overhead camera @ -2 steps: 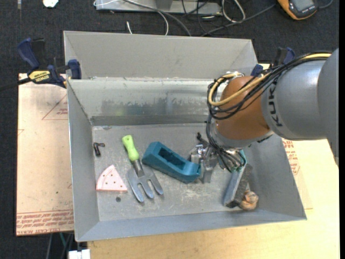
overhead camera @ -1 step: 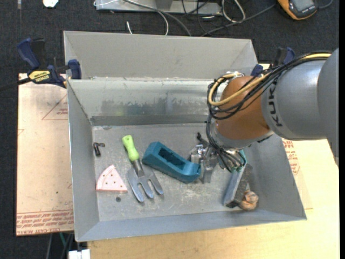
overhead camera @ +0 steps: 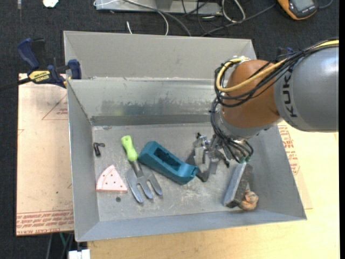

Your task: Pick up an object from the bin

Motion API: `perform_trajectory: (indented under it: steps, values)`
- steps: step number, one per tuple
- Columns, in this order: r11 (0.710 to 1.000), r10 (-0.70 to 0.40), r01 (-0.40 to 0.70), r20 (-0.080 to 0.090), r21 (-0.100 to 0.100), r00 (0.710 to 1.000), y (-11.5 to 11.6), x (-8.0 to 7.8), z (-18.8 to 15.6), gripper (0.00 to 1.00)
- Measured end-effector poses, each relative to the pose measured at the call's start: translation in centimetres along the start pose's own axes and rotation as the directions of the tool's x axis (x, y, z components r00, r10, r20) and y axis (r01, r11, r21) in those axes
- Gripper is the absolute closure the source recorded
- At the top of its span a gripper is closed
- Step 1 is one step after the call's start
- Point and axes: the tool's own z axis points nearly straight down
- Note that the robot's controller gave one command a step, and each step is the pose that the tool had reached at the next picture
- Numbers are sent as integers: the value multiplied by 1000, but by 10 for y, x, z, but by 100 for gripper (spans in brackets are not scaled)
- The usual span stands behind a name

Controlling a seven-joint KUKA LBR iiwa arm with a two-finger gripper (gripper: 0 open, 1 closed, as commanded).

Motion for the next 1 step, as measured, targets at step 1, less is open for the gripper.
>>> perform_trajectory:
  steps: [1]
  values:
    - [998,68,-68,1,0,998,-12,6,-87,0]
